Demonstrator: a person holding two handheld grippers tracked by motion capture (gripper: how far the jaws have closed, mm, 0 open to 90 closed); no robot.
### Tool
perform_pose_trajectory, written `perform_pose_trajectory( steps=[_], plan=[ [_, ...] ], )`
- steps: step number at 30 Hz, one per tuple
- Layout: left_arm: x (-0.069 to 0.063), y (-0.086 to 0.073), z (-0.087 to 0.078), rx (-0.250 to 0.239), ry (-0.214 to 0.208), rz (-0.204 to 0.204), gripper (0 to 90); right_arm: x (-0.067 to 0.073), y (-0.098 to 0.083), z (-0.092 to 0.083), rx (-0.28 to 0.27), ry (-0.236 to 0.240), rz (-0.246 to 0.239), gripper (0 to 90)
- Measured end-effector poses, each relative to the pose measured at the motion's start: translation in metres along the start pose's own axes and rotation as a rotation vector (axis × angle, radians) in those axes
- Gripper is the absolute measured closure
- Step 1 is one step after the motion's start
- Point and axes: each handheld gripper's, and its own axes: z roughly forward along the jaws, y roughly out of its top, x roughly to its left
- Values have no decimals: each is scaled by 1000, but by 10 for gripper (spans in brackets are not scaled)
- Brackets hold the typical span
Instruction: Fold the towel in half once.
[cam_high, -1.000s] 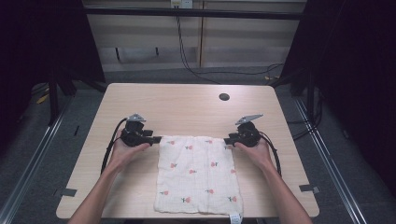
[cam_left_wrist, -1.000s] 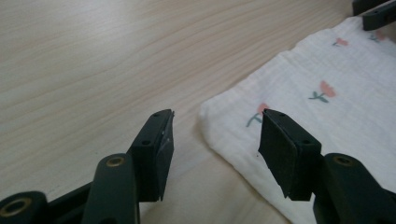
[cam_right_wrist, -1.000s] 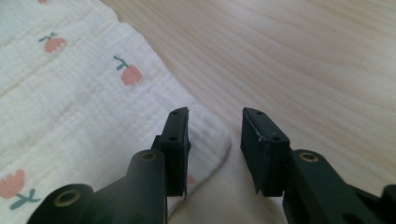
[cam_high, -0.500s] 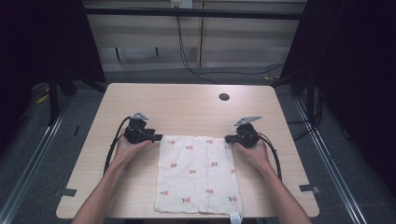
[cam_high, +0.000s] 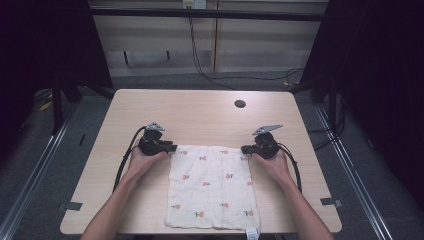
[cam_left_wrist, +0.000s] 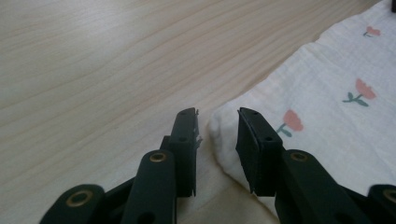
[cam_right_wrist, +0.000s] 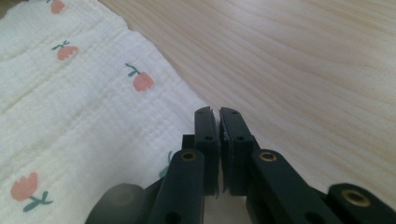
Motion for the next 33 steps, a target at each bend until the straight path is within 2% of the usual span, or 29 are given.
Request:
perform_pose_trajectory(
  steps=[2,3,4,5,6,7,11,13,14,17,18,19,22,24,27,30,32,33],
  plan=[
    [1,-3,-2,0,11,33,747,0,0,-2,-4,3,15,863],
    [0,-4,-1,-17,25,27,785,0,0,-2,-10,3,20,863],
    [1,-5,-2,-15,7,19,814,0,0,-3,-12,4,23,863],
    [0,-7,-1,-35,2,-1,858,0,-1,-3,-20,5,27,863],
    [-1,-6,-2,-33,10,3,873,2,-1,-5,-24,0,28,864],
    [-2,-6,-2,-31,-8,6,876,3,-1,-5,-29,4,33,864],
    [-3,-4,-8,-55,-22,1,881,6,3,-10,-50,2,25,864],
    [-4,-2,-15,-77,-34,7,881,4,2,-12,-64,9,44,865],
    [-4,0,-19,-94,-49,7,881,4,1,-12,-67,11,47,866],
    [-3,1,-25,-116,-60,8,881,3,2,-11,-65,22,46,867],
    [-3,3,-33,-150,-73,-1,881,1,3,-13,-93,28,59,869],
    [-4,4,-36,-163,-80,-5,881,0,4,-14,-104,35,70,869],
    [-4,6,-41,-173,-75,6,882,-2,7,-16,-135,46,84,870],
    [-4,8,-45,-188,-64,9,882,2,12,-19,-152,48,68,870],
    [-2,11,-46,-202,-90,6,882,5,16,-23,-155,52,50,870],
    [-1,15,-45,-203,-90,3,882,1,18,-23,-159,48,57,870],
    [-2,18,-45,-205,-62,7,882,-3,20,-22,-160,43,63,871],
    [-3,21,-44,-185,-45,22,882,-4,22,-22,-157,40,61,871]
  ],
)
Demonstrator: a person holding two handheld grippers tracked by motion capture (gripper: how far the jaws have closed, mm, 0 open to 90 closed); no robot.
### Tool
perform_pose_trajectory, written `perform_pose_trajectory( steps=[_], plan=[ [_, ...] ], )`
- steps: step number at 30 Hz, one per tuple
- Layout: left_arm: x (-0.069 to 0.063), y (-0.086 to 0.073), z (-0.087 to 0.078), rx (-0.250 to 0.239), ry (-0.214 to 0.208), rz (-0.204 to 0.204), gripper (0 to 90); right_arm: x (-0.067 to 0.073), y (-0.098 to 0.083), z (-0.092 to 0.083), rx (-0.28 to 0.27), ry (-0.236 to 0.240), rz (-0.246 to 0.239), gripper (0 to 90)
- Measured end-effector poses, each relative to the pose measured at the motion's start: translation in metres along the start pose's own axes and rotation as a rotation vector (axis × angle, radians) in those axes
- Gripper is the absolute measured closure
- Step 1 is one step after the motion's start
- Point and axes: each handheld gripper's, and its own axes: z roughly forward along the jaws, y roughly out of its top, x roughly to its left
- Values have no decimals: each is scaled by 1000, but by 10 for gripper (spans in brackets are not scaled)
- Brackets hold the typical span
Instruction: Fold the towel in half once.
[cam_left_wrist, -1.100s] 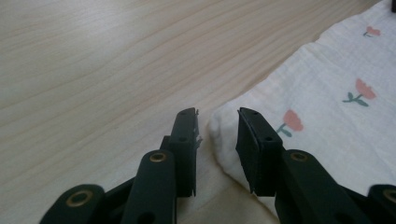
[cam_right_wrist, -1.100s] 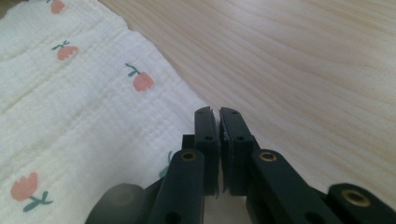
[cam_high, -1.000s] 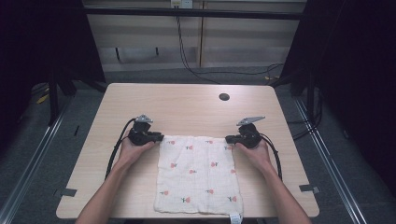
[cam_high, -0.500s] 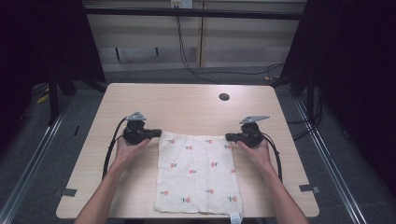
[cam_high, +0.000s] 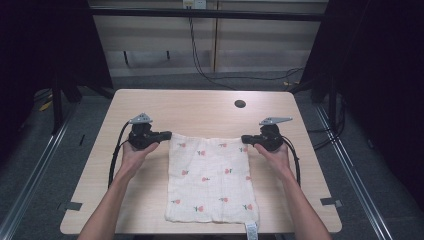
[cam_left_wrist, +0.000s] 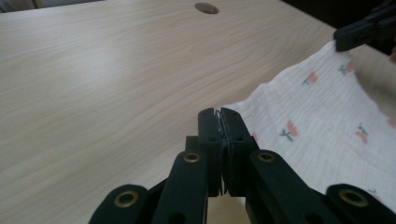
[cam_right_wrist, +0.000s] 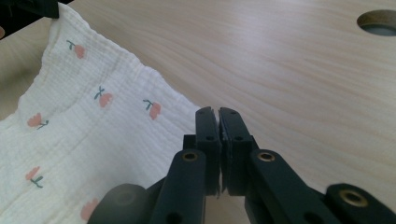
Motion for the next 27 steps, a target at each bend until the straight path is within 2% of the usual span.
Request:
perform_pose_trajectory(
  steps=[3,6,8,9,10,12,14,16,17,18,20,21,22,27],
  plan=[
    [0,6,-1,7,1,12,882,-1,9,-3,-2,-3,-16,871],
    [-1,21,-7,-26,-5,16,882,-3,17,-5,-3,-9,-24,873],
    [-2,25,-9,-38,2,24,882,-5,22,-8,-21,-21,-24,874],
    [-3,27,-9,-49,-3,9,882,-6,25,-10,-33,-18,-17,874],
    [-4,27,-9,-49,10,14,882,-6,27,-12,-41,-20,-17,874],
    [-5,26,-7,-65,-12,-1,883,-4,28,-13,-53,-8,-4,874],
    [-9,22,-5,-65,-34,1,882,-1,24,-14,-61,0,-6,874],
    [-11,18,-6,-54,-36,12,882,0,19,-15,-53,5,-6,875],
    [-12,16,-8,-63,-46,7,882,1,17,-17,-52,9,-6,875],
    [-14,15,-10,-61,-39,13,883,2,14,-19,-52,14,-6,875],
    [-17,10,-19,-89,-46,16,883,4,11,-26,-55,31,-1,876],
    [-19,8,-23,-81,-37,37,882,6,11,-29,-50,31,-3,876],
    [-21,7,-26,-80,-38,43,883,9,10,-33,-48,23,-9,876],
    [-32,3,-42,-79,-56,84,883,15,8,-48,-62,40,-16,877]
  ],
)
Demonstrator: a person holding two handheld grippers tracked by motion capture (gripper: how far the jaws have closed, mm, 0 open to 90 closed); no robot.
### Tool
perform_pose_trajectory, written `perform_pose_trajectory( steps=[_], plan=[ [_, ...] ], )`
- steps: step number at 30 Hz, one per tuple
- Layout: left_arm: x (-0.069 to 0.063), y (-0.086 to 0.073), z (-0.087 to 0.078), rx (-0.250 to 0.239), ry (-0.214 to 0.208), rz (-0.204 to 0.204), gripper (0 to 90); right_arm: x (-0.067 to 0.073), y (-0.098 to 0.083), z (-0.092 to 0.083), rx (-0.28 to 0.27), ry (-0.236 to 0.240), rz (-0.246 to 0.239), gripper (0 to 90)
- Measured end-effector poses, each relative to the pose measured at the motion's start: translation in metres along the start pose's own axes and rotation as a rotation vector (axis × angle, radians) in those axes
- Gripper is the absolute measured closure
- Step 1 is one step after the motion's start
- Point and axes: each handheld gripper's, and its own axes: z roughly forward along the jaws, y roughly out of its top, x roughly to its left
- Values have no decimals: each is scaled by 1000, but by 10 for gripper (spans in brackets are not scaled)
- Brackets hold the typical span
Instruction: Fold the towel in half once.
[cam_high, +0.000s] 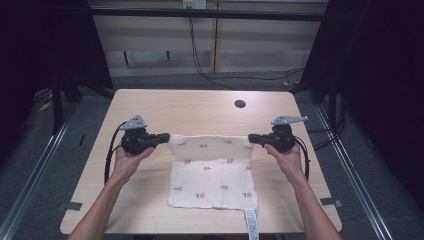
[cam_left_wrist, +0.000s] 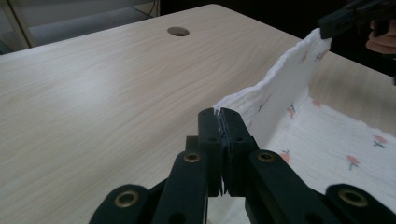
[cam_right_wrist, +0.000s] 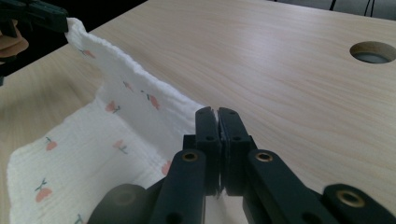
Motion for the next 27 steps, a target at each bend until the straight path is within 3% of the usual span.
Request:
perform_pose_trajectory(
  steps=[3,8,14,15,16,18,19,25,27],
  plan=[
    [-6,2,-6,-9,-14,16,883,4,0,-5,-2,3,-8,877],
    [-19,8,-17,2,-11,76,883,19,4,-20,-15,17,-29,877],
    [-27,4,-27,0,-23,80,883,32,2,-31,-24,32,-60,877],
    [-27,2,-27,11,-35,77,883,32,-1,-31,-19,33,-62,877],
    [-29,-1,-26,36,-21,90,883,32,-4,-31,-18,41,-56,877],
    [-31,-4,-24,55,-13,98,883,32,-13,-30,3,72,-41,876],
    [-34,-10,-24,54,-35,91,883,33,-17,-29,30,60,-50,877],
    [-44,-18,-27,61,-71,80,883,44,-27,-38,45,72,-65,876],
    [-47,-24,-27,84,-64,83,883,48,-31,-40,61,71,-79,875]
  ],
)
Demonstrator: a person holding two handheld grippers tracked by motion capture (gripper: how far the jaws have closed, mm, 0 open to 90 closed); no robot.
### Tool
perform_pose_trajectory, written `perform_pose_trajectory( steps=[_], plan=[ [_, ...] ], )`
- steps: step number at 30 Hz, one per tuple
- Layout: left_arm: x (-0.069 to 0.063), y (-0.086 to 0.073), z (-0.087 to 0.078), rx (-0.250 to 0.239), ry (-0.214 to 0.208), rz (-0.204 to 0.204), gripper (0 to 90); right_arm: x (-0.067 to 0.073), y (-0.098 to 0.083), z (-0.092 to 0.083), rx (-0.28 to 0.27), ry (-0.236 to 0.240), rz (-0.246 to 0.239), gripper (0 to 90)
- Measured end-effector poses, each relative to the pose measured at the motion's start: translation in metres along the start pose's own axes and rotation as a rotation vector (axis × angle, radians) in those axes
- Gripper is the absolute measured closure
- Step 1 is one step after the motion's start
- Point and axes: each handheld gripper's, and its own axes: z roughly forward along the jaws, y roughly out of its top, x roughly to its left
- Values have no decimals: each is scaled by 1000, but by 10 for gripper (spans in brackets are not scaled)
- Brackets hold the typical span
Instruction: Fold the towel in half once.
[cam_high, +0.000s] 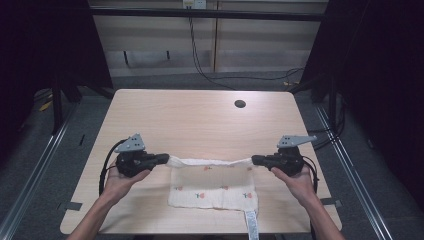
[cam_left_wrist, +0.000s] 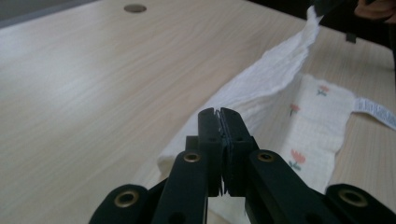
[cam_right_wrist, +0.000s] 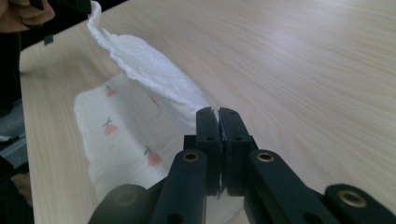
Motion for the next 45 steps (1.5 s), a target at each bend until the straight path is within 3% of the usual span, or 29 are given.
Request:
perform_pose_trajectory(
  steps=[5,7,10,20,21,25,34,35,41,45],
  plan=[
    [-5,-10,0,19,-20,-12,883,10,-15,-4,23,-8,-9,874],
    [-7,-10,-4,6,-24,-15,883,14,-21,-6,33,-6,-5,874],
    [-13,-12,-8,9,-13,-3,883,20,-27,-8,45,-10,-24,871],
    [-24,-38,6,82,-58,-6,883,31,-49,1,99,-7,-39,871],
    [-26,-41,8,106,-61,4,882,31,-53,2,103,-3,-36,871],
    [-31,-48,10,124,-84,9,882,32,-65,3,137,-1,-21,871],
    [-36,-57,17,179,-99,18,879,37,-74,9,209,13,-43,857],
    [-37,-58,18,198,-95,42,879,38,-74,9,215,6,-45,853],
    [-44,-62,23,228,-106,49,875,40,-75,7,218,-9,-42,827],
    [-46,-61,20,213,-114,45,875,43,-75,7,229,-11,-42,794]
  ],
)
